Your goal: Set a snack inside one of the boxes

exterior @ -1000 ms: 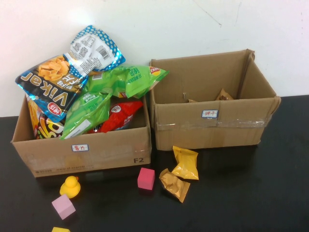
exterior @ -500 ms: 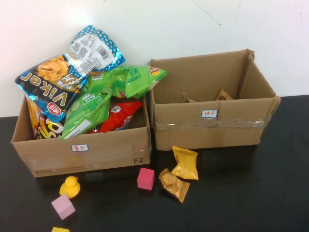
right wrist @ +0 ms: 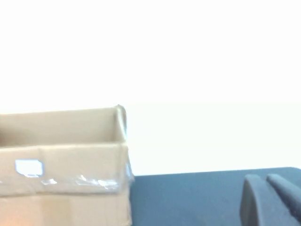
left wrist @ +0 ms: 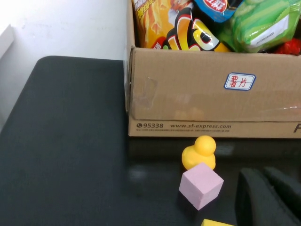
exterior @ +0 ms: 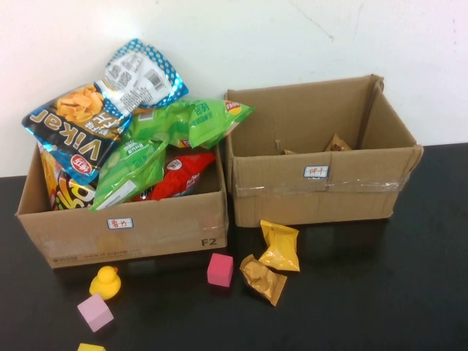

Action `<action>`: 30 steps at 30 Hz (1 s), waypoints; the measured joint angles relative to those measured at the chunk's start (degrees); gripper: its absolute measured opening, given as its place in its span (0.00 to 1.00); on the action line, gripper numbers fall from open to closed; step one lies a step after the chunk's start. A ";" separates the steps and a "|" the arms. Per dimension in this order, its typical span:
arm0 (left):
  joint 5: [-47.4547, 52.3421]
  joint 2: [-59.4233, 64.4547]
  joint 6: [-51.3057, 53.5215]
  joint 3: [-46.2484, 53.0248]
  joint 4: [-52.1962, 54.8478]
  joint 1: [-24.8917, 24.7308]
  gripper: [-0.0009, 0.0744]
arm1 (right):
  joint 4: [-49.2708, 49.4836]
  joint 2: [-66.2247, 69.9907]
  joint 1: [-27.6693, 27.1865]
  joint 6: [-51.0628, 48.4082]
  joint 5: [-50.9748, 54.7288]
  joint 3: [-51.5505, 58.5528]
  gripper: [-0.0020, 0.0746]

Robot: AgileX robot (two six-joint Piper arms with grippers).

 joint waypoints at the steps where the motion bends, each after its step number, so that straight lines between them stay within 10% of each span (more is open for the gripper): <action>1: 0.11 0.00 0.00 0.00 0.00 0.00 0.01 | 0.00 -0.24 -1.23 0.02 -1.10 1.29 0.03; 30: 0.24 0.00 -0.14 0.00 0.00 0.00 0.01 | 19.63 -0.35 -2.46 -9.98 14.19 6.06 0.03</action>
